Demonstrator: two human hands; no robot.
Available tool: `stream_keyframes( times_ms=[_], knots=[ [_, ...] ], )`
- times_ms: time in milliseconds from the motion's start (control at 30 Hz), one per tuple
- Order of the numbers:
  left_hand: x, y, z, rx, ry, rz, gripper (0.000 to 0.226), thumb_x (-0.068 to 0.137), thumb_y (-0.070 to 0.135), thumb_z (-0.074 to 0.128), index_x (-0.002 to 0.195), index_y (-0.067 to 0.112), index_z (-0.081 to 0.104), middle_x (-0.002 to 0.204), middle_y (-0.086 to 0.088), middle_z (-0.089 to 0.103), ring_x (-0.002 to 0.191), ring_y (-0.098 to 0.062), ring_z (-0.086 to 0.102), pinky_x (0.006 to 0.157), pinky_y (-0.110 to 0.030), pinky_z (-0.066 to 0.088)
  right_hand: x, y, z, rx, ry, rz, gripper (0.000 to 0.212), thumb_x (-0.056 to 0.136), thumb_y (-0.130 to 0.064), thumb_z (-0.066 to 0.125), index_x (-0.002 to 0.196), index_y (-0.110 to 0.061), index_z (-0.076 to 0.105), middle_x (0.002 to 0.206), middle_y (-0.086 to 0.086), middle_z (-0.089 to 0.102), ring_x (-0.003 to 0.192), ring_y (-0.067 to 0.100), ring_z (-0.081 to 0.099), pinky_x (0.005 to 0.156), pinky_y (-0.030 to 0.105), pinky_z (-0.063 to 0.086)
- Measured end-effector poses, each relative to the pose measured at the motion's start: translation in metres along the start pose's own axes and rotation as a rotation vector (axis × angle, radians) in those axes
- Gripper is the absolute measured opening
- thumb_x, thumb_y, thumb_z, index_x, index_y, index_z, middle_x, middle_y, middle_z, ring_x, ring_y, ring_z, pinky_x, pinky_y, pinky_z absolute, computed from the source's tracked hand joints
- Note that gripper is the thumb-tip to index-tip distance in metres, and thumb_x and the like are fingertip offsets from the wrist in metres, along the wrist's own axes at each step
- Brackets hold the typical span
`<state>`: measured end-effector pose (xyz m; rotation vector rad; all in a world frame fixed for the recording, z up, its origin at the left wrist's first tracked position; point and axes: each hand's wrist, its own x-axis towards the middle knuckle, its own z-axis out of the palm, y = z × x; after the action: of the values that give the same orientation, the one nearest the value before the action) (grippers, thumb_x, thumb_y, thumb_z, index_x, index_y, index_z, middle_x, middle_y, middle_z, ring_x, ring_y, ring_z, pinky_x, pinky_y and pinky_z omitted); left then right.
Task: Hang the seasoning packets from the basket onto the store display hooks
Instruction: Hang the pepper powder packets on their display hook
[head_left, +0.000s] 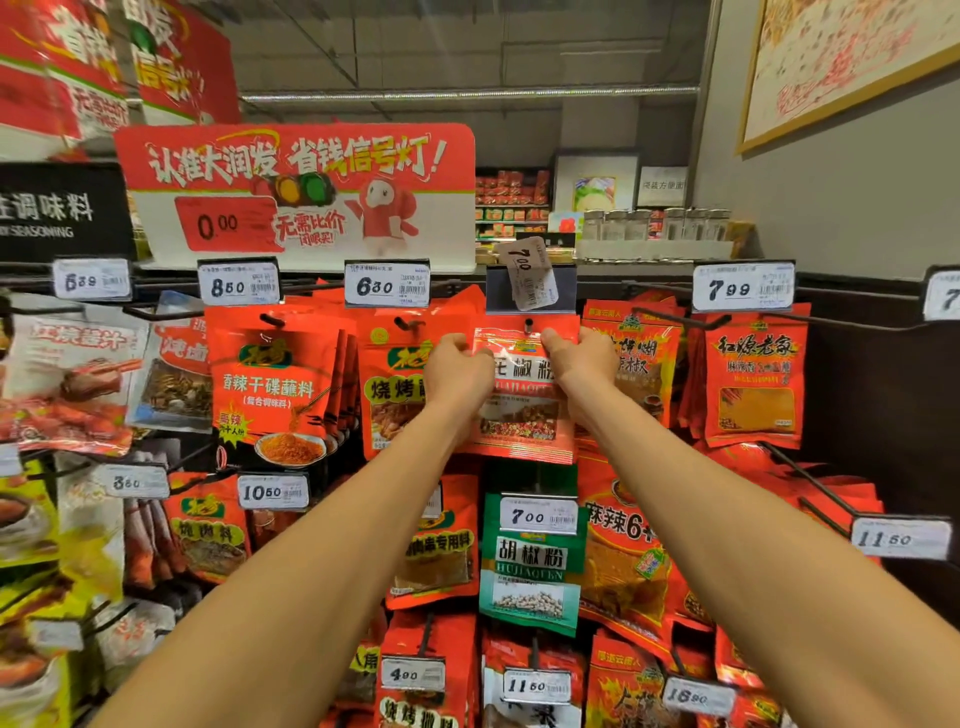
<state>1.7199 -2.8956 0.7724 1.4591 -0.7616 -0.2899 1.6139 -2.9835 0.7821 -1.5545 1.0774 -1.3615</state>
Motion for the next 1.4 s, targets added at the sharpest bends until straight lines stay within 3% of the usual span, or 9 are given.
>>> stream_keyframes(
  times_ms=[133, 300, 400, 500, 567, 767, 933, 1167, 1400],
  knots=[
    [-0.001, -0.001, -0.007, 0.089, -0.020, 0.072, 0.025, 0.094, 0.023, 0.061, 0.117, 0.018, 0.068, 0.107, 0.001, 0.069, 0.098, -0.020, 0.064, 0.085, -0.033, 0.053, 0.015, -0.006, 0.008, -0.092, -0.011, 0.022, 0.022, 0.095, -0.039, 0.067, 0.087, -0.018, 0.070, 0.095, 0.004, 0.074, 0.085, 0.021, 0.068, 0.077, 0.033, 0.053],
    [-0.005, -0.001, -0.012, 0.078, -0.083, 0.107, 0.019, 0.094, 0.023, 0.060, 0.105, 0.017, 0.074, 0.092, 0.004, 0.072, 0.084, -0.014, 0.069, 0.078, -0.033, 0.061, 0.019, -0.008, 0.011, -0.141, -0.008, 0.043, 0.029, 0.095, -0.044, 0.066, 0.095, -0.016, 0.071, 0.103, 0.007, 0.074, 0.095, 0.026, 0.068, 0.089, 0.037, 0.055],
    [-0.011, -0.006, -0.020, 0.006, -0.136, 0.080, 0.015, 0.093, 0.022, 0.061, 0.090, 0.017, 0.075, 0.090, -0.001, 0.076, 0.087, -0.022, 0.073, 0.081, -0.040, 0.062, 0.011, 0.006, 0.004, -0.180, 0.001, 0.067, 0.039, 0.095, -0.050, 0.063, 0.098, -0.011, 0.066, 0.107, 0.009, 0.072, 0.100, 0.030, 0.067, 0.095, 0.044, 0.054],
    [-0.021, -0.010, -0.033, -0.055, -0.186, 0.068, 0.019, 0.094, 0.019, 0.059, 0.080, 0.019, 0.070, 0.085, -0.004, 0.076, 0.075, -0.022, 0.073, 0.059, -0.033, 0.058, -0.003, 0.018, -0.012, -0.247, 0.057, 0.036, 0.039, 0.098, -0.049, 0.058, 0.100, -0.011, 0.066, 0.108, 0.007, 0.072, 0.103, 0.030, 0.067, 0.094, 0.045, 0.053],
    [-0.031, -0.015, -0.044, -0.110, -0.241, 0.051, 0.018, 0.095, 0.017, 0.059, 0.081, 0.019, 0.069, 0.077, -0.001, 0.074, 0.062, -0.012, 0.069, 0.045, -0.022, 0.048, -0.018, 0.022, -0.025, -0.281, 0.115, -0.047, 0.029, 0.098, -0.043, 0.059, 0.093, -0.017, 0.070, 0.105, 0.004, 0.074, 0.102, 0.029, 0.067, 0.094, 0.042, 0.053],
    [-0.062, -0.033, -0.076, -0.177, -0.377, -0.012, 0.022, 0.098, 0.015, 0.052, 0.086, 0.017, 0.071, 0.065, 0.003, 0.073, 0.054, -0.010, 0.066, 0.048, -0.020, 0.051, -0.088, 0.022, -0.051, -0.166, 0.144, -0.127, 0.022, 0.088, -0.025, 0.060, 0.068, -0.020, 0.069, 0.071, -0.003, 0.071, 0.080, 0.028, 0.070, 0.073, 0.048, 0.058],
    [-0.090, -0.066, -0.105, -0.196, -0.466, -0.140, 0.022, 0.099, 0.015, 0.053, 0.086, 0.013, 0.071, 0.067, 0.000, 0.073, 0.054, -0.010, 0.067, 0.050, -0.019, 0.053, -0.162, 0.047, -0.072, 0.051, -0.111, 0.011, 0.018, 0.086, -0.012, 0.061, 0.068, -0.016, 0.065, 0.057, 0.006, 0.067, 0.043, 0.021, 0.061, 0.040, 0.022, 0.043],
    [-0.145, -0.172, -0.125, -0.192, -0.409, -0.454, 0.024, 0.100, 0.016, 0.052, 0.084, 0.015, 0.069, 0.065, 0.000, 0.073, 0.051, -0.009, 0.065, 0.048, -0.021, 0.053, -0.250, 0.170, -0.083, 0.086, -0.234, 0.373, 0.040, 0.093, -0.001, 0.055, 0.061, -0.018, 0.070, 0.053, 0.008, 0.064, 0.038, 0.019, 0.058, 0.038, 0.020, 0.043],
    [-0.248, -0.326, -0.136, -0.053, -0.266, -0.920, 0.022, 0.100, 0.018, 0.051, 0.085, 0.016, 0.067, 0.075, -0.004, 0.068, 0.057, -0.011, 0.060, 0.047, -0.018, 0.047, -0.336, 0.333, -0.090, -0.125, -0.338, 0.802, 0.023, 0.095, -0.004, 0.053, 0.074, -0.008, 0.061, 0.050, 0.003, 0.063, 0.038, 0.014, 0.057, 0.043, 0.022, 0.044]
  ],
)
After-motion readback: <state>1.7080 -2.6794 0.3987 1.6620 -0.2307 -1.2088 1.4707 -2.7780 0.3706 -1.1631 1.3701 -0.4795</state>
